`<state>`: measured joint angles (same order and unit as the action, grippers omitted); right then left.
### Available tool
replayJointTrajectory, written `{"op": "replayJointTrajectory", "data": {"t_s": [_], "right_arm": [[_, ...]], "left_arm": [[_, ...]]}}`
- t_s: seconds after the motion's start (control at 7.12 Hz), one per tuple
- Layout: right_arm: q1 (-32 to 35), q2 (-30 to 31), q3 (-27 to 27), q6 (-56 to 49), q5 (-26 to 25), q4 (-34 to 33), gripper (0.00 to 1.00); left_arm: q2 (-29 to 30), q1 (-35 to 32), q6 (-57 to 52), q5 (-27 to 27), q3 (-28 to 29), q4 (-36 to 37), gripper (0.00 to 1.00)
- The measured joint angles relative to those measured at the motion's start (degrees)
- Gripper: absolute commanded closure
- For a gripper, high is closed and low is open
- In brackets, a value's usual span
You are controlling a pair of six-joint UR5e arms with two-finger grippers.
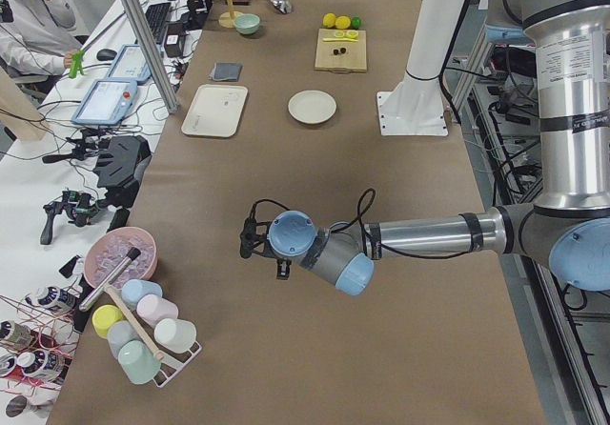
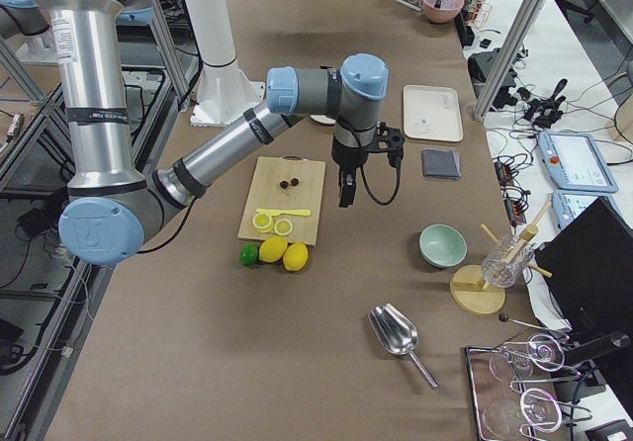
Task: Place red cherry on plate
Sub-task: 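Reach the right gripper toward the dark cherries on the cutting board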
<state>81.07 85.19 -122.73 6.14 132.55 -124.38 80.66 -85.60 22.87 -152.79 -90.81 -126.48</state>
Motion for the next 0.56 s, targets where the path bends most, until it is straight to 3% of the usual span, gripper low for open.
{"op": "replayJointTrajectory", "data": {"t_s": [0.28,0.56], "right_arm": [[-10.92,-0.63,-1.68,11.54,-1.71,6.05,0.02],[-22.08,0.0,-2.19,26.76,-5.53,17.13,0.02]], "left_arm": [[-0.64,-1.49,-0.16,0.01,-2.47,3.17,0.03],[-0.85,-1.71,-0.25,-0.09,-3.72,4.77,0.03]]}}
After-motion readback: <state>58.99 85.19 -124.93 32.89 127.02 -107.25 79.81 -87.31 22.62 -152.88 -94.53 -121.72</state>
